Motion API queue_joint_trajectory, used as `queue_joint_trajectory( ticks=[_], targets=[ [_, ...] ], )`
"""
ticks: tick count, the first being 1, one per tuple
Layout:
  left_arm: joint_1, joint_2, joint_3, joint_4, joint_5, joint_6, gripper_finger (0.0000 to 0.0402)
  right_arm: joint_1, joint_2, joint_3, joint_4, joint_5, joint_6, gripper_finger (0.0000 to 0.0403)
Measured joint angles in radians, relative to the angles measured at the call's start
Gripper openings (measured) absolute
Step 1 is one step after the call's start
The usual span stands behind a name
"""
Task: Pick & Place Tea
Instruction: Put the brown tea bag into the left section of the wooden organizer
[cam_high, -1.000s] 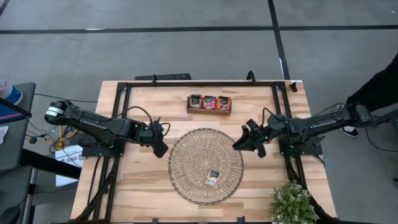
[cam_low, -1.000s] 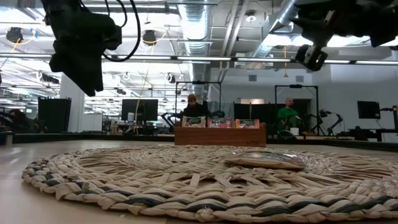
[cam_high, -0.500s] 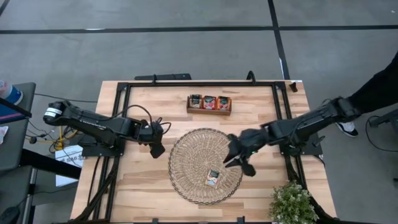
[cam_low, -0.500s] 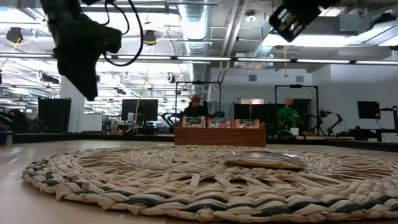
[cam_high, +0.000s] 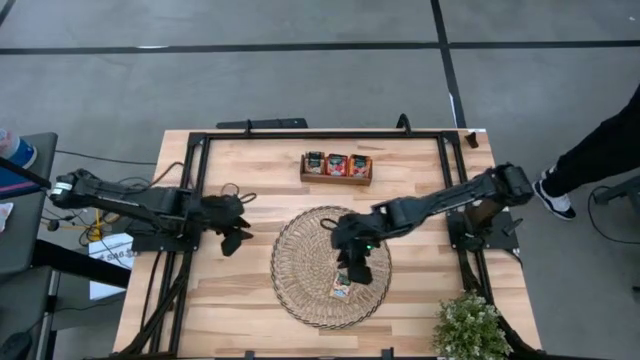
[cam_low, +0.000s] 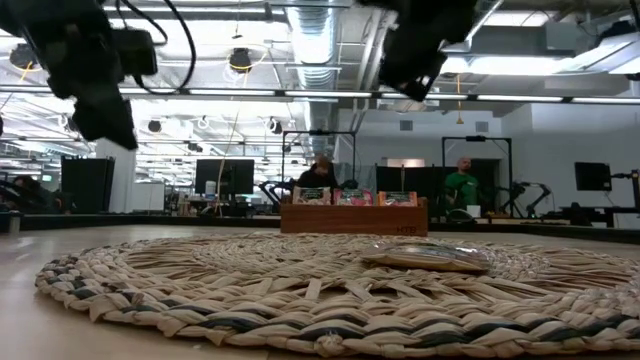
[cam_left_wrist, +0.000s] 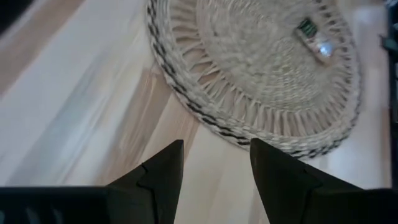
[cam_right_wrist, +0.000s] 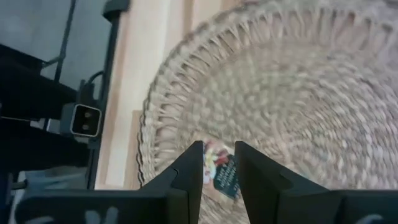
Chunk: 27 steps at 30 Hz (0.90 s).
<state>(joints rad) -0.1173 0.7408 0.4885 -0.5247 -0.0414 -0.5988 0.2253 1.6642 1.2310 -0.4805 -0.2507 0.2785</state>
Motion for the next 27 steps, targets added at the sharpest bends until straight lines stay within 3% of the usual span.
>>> queue_joint_trajectory(
  ticks=[7,14,23,27],
  targets=[
    [0.0,-0.147,0.0,-0.041,0.0,0.067,0.0177,-0.016,0.131,0.114,-0.143,-0.043,0.062,0.0122],
    [0.0,-0.188,0.0,-0.097,0.0,0.088,0.0177,0.012,0.227,0.16,-0.2,-0.063,0.103,0.0164],
    [0.0,-0.186,0.0,-0.138,0.0,0.102,0.0177,0.05,0.265,0.159,-0.234,0.101,0.125,0.0156],
    [0.0,-0.186,0.0,-0.139,0.0,0.113,0.0177,0.054,0.275,0.158,-0.249,0.123,0.125,0.0145]
  ],
)
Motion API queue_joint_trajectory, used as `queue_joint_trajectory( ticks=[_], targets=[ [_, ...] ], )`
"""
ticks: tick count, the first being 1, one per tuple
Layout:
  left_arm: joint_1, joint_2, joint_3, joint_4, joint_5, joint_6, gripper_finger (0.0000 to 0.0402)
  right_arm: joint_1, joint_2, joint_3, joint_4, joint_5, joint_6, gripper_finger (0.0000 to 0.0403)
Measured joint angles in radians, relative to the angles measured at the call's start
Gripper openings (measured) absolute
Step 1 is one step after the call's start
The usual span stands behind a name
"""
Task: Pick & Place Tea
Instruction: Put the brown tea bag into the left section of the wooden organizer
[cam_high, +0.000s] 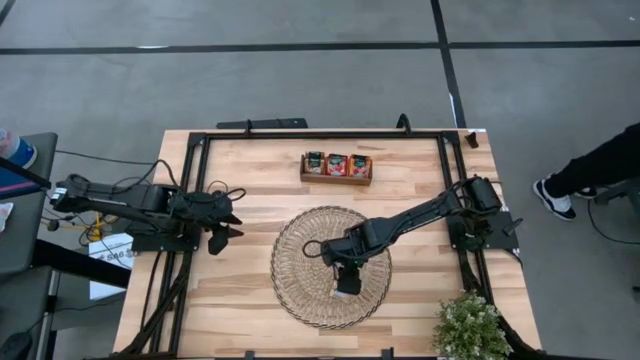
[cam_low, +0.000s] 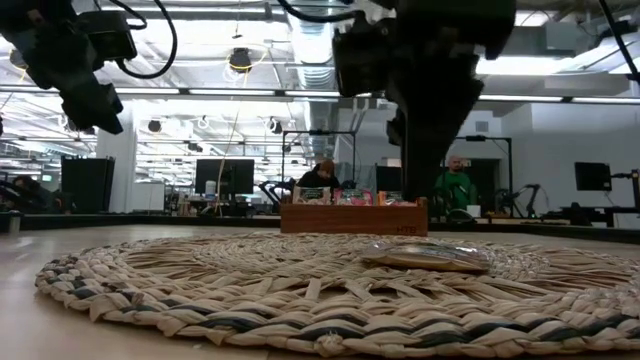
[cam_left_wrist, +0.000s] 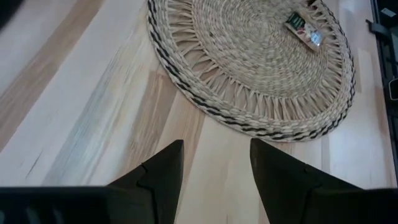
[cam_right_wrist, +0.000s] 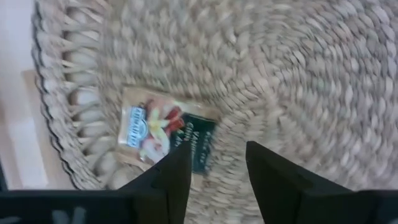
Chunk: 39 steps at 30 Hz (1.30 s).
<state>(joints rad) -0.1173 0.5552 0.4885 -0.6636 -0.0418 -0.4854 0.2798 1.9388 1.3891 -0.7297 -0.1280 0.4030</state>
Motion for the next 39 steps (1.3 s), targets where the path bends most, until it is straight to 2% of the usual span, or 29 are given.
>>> queue_joint_trajectory(
  ticks=[10,23,30,39],
  targets=[
    [0.0,0.0,0.0,0.0,0.0,0.0,0.0177,0.022,0.001,0.001,0.007,0.0,0.0,0.0135],
    [0.0,0.0,0.0,0.004,0.0,0.002,0.0177,0.034,0.103,0.006,0.041,0.013,0.061,0.0129],
    [0.0,0.0,0.001,0.007,0.0,0.003,0.0177,0.037,0.104,0.005,0.038,0.025,0.071,0.0123],
    [0.0,0.0,0.001,0.006,0.0,0.003,0.0177,0.04,0.109,0.005,0.032,0.023,0.078,0.0083]
  ],
)
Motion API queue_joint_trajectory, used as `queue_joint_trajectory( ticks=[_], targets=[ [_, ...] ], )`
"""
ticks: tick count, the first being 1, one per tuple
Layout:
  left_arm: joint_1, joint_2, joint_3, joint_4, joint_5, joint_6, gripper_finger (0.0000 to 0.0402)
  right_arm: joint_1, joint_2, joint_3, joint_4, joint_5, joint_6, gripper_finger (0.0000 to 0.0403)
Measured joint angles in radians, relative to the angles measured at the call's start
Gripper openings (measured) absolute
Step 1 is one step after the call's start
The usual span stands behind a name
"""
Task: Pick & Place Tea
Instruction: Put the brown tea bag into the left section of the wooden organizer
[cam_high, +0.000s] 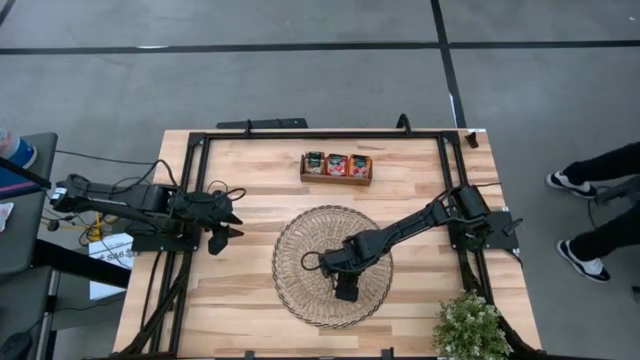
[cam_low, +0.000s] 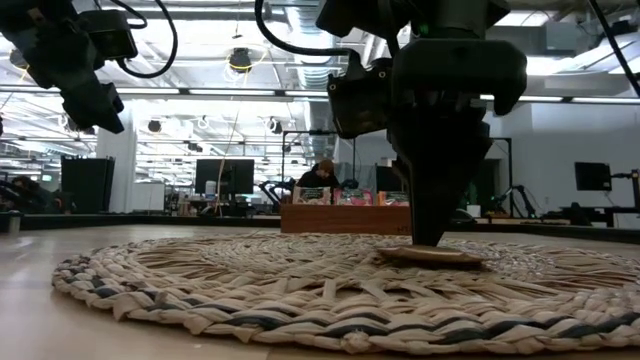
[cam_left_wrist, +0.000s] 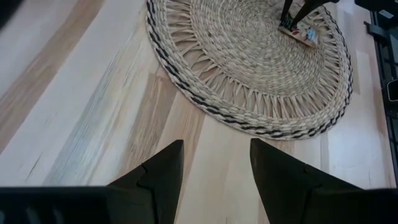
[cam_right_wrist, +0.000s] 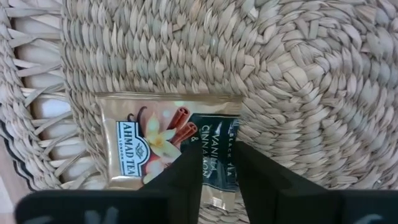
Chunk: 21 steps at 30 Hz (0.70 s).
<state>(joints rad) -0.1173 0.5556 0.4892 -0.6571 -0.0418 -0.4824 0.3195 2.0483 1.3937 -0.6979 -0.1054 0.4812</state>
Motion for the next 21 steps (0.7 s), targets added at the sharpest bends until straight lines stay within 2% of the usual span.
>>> queue_joint_trajectory(
  ticks=[12,16,21],
  targets=[
    [0.0,0.0,0.0,0.0,0.0,0.0,0.0177,0.0,-0.004,-0.001,0.002,-0.003,-0.003,0.0005],
    [0.0,0.0,0.0,0.002,0.0,0.0,0.0177,0.0,-0.005,0.025,-0.018,0.0,-0.01,0.0004],
    [0.0,0.0,0.0,0.058,0.001,-0.005,0.0177,0.001,-0.006,0.12,-0.045,0.002,-0.025,0.0002]
  ],
)
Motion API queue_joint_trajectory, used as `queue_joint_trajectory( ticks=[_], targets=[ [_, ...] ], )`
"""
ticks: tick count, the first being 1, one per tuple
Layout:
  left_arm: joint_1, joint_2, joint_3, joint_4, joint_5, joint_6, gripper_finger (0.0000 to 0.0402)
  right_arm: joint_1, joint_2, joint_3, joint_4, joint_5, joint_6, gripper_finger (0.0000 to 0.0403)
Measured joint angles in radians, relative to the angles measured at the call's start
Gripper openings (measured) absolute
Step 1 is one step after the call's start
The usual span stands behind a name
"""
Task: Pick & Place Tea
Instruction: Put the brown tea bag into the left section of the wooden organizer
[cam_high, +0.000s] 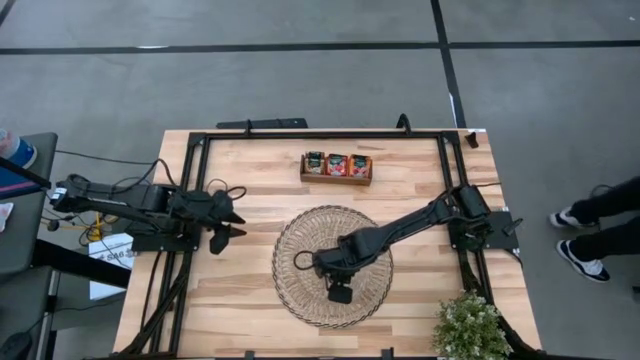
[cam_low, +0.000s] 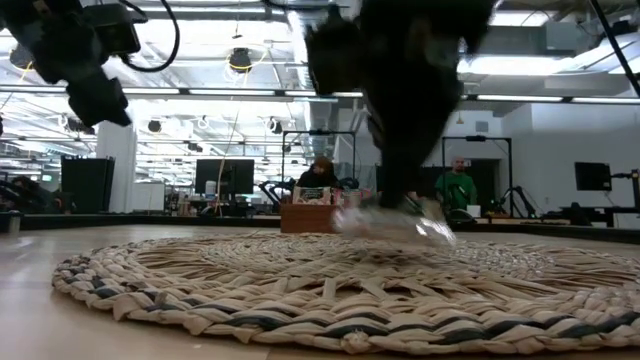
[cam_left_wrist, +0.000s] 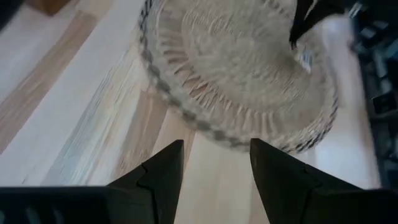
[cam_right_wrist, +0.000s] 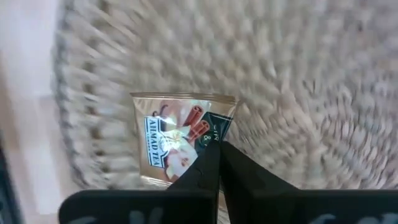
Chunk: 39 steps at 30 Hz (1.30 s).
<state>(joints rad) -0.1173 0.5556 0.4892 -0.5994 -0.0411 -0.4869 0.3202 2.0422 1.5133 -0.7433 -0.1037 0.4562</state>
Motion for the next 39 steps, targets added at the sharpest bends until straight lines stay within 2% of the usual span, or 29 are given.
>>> queue_joint_trajectory(
  ticks=[3,7,13,21,31,39],
  targets=[
    [0.0,0.0,0.0,0.073,0.003,-0.03,0.0177,0.0,0.0,0.082,-0.055,0.038,-0.035,0.0001],
    [0.0,0.0,0.0,0.192,0.007,-0.082,0.0177,0.0,-0.001,0.195,-0.186,0.145,-0.083,0.0001],
    [0.0,0.013,0.0,0.386,0.011,-0.082,0.0177,0.0,-0.002,0.33,-0.313,0.33,-0.163,0.0],
    [0.0,0.153,0.0,0.574,0.056,-0.115,0.0177,-0.014,-0.003,0.423,-0.324,0.541,-0.314,0.0],
    [0.0,0.394,0.0,0.871,0.055,-0.159,0.0177,-0.059,-0.002,0.455,-0.23,0.559,-0.439,0.0],
    [0.0,0.499,0.001,0.983,0.063,-0.214,0.0176,-0.081,-0.002,0.455,-0.203,0.549,-0.483,0.0]
  ],
)
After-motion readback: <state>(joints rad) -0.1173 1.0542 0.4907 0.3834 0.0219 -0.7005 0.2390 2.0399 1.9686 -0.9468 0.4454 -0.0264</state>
